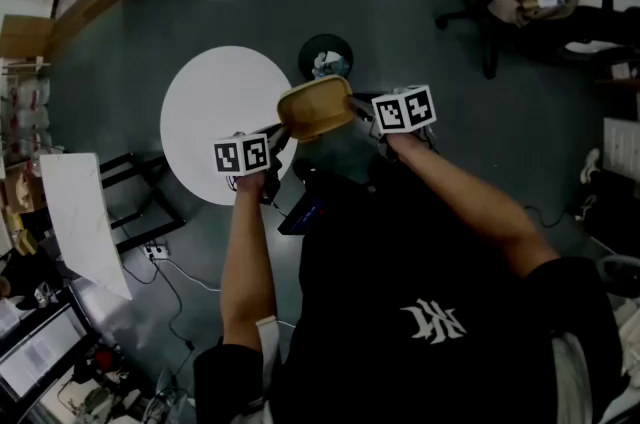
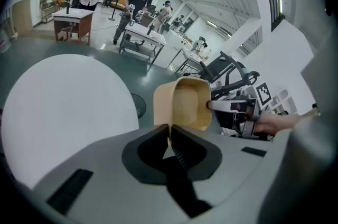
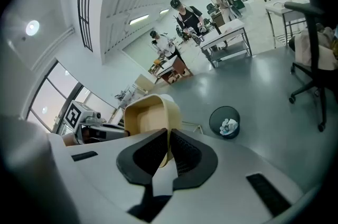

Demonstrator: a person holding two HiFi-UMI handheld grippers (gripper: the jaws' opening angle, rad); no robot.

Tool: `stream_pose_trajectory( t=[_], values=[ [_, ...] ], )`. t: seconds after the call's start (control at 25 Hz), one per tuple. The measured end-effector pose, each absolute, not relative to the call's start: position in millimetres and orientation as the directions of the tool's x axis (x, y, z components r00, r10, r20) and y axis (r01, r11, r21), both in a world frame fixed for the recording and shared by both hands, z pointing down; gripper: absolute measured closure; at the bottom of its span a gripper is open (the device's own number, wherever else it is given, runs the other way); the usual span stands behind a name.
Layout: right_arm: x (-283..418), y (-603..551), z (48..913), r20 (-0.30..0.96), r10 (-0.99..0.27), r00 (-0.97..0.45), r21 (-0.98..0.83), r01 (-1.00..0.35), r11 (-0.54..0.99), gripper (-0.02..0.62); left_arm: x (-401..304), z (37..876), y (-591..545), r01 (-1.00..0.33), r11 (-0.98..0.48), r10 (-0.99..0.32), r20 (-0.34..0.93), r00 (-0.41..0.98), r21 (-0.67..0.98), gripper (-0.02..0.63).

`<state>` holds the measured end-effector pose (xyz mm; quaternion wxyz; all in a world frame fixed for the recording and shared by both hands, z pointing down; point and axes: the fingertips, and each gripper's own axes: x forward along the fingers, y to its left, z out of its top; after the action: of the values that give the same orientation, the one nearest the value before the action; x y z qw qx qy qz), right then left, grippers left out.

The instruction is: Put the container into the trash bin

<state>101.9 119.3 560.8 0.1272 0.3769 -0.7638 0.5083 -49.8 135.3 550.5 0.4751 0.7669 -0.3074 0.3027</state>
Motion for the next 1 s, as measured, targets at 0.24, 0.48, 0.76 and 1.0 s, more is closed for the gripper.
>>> stream_pose_trajectory(
  t=[0.24,0.48,0.76,1.0],
  values=[
    [156.6,120.9,553.4,0.554,-0.473,-0.685,-0.692,-0.695,0.195,0.546,4.5,540.7,130.1,-0.754,-0.407,-0.162,0.772,0.615,0.516,0.581],
    [201.5,126.0,554.5,0.553,-0.518,-0.653,-0.677,-0.714,0.177,0.548,50.2,539.9,123.8,-0.736,-0.431,-0.138,0.768,0.625,0.522,0.583],
    [238.4,118.5,564.0,0.56,-0.551,-0.619,-0.673,-0.728,0.133,0.548,88.3,541.9,105.0,-0.697,-0.475,-0.112,0.748,0.654,0.538,0.581],
    [258.8,85.0,569.1,0.583,-0.527,-0.618,-0.655,-0.741,0.145,0.548,107.8,553.7,76.1,-0.691,-0.447,-0.115,0.729,0.674,0.568,0.581]
  ],
)
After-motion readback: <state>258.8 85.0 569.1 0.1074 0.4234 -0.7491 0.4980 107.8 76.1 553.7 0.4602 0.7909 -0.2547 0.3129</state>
